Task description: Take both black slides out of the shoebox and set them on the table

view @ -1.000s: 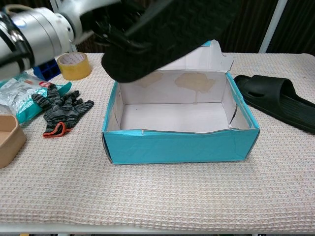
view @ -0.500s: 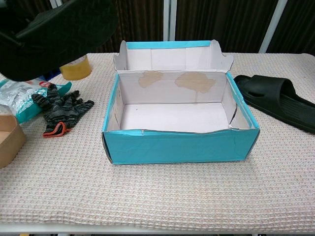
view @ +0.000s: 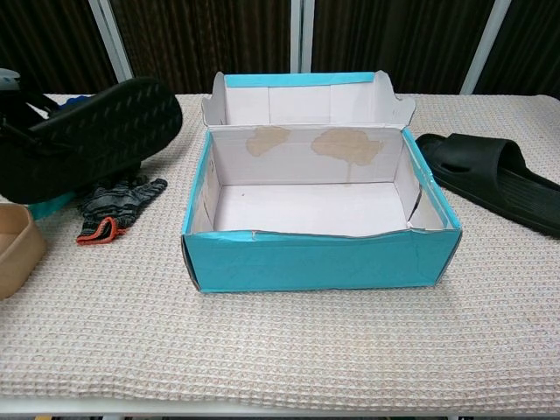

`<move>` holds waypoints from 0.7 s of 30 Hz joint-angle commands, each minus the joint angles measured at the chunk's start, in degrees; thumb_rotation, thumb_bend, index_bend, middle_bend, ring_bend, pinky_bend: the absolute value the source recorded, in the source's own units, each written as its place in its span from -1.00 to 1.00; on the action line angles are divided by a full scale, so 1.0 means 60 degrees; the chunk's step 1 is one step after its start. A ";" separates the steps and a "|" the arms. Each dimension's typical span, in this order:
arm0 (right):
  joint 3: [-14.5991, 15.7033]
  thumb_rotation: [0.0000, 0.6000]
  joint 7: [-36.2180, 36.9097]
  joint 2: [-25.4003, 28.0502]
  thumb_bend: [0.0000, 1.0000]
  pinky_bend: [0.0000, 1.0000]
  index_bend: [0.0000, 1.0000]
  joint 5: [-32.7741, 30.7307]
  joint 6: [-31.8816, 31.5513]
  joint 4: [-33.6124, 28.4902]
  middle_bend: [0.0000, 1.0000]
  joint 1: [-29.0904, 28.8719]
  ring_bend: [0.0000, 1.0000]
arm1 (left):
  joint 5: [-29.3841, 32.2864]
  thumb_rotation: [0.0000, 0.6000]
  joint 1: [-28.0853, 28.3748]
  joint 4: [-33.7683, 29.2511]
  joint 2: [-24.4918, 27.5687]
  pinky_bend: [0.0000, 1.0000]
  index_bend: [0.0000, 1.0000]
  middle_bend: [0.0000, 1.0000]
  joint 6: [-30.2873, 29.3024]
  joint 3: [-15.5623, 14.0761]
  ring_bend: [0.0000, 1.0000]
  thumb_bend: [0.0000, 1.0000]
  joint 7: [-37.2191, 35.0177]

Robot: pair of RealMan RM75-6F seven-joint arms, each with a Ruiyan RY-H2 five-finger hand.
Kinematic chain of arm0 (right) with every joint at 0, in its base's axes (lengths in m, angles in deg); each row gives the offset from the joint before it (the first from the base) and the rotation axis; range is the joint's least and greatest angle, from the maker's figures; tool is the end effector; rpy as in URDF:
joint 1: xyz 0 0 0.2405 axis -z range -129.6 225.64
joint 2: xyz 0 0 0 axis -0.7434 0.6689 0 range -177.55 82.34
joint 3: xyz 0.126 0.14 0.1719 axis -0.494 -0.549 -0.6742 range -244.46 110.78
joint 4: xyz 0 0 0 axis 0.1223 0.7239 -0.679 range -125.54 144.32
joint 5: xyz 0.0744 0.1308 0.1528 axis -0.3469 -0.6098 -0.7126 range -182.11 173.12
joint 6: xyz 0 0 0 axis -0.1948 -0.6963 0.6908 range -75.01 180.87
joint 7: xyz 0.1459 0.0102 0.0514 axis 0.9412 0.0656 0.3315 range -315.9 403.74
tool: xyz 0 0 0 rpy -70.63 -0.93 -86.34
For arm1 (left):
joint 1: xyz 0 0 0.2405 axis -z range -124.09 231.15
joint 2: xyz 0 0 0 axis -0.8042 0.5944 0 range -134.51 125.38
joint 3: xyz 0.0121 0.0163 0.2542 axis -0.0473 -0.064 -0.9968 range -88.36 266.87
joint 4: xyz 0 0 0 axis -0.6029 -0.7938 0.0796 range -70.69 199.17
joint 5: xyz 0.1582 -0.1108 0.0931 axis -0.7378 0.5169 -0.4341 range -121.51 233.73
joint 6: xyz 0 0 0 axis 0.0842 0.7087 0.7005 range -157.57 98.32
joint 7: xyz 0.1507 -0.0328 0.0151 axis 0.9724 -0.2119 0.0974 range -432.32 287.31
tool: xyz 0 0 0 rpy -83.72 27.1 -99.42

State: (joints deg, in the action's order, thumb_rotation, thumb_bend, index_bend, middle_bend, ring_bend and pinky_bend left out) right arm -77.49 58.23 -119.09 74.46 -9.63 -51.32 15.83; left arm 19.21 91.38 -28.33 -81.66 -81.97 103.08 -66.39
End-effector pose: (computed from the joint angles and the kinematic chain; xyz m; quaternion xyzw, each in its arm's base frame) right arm -0.2971 -0.3955 0.1765 0.6421 -0.3170 0.3976 0.5737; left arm -0.2218 0.3576 0.0370 -0.5316 -0.6298 -0.3551 0.4411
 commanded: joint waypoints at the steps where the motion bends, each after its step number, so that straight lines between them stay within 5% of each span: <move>1: 0.0000 1.00 -0.0013 0.0042 -1.00 -1.00 -1.00 -0.0058 -0.0007 -0.0045 -1.00 0.0063 -1.00 | -0.0187 1.00 0.0126 -0.0037 -0.0129 0.53 -0.37 -0.08 0.0119 0.0113 -0.05 -0.43 -0.0093; 5: 0.0071 1.00 0.0000 0.0056 -1.00 -1.00 -1.00 -0.0127 -0.0076 -0.0233 -1.00 0.0258 -1.00 | -0.0349 1.00 0.0273 0.0155 -0.0203 -0.32 -0.79 -0.61 0.0314 -0.0001 -0.75 -0.81 0.0067; 8: 0.0201 1.00 0.0068 0.0132 -1.00 -1.00 -1.00 -0.0129 -0.0160 -0.0541 -1.00 0.0492 -1.00 | -0.0547 1.00 0.0143 0.0083 -0.0120 -0.61 -0.94 -0.80 0.0010 -0.0106 -0.94 -0.98 0.0130; 14: 0.0484 1.00 0.0203 0.0422 -0.99 -1.00 -1.00 -0.0037 -0.0451 -0.1387 -1.00 0.1013 -1.00 | -0.2104 1.00 -0.0618 -0.0265 0.0623 -0.73 -0.97 -0.82 -0.0896 -0.0484 -0.97 -1.00 -0.0201; 21: 0.0995 1.00 0.0966 0.0609 -0.81 -1.00 -1.00 0.0280 -0.0654 -0.1690 -0.96 0.1634 -1.00 | -0.4390 1.00 -0.1910 0.0610 0.1696 -0.73 -0.89 -0.80 -0.2726 -0.1643 -0.96 -1.00 0.0200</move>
State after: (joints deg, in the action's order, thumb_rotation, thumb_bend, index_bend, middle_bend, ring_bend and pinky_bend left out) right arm -72.16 63.19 -115.51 75.72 -13.26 -61.70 24.92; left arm -1.87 83.59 -27.42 -74.79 -94.71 96.82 -66.04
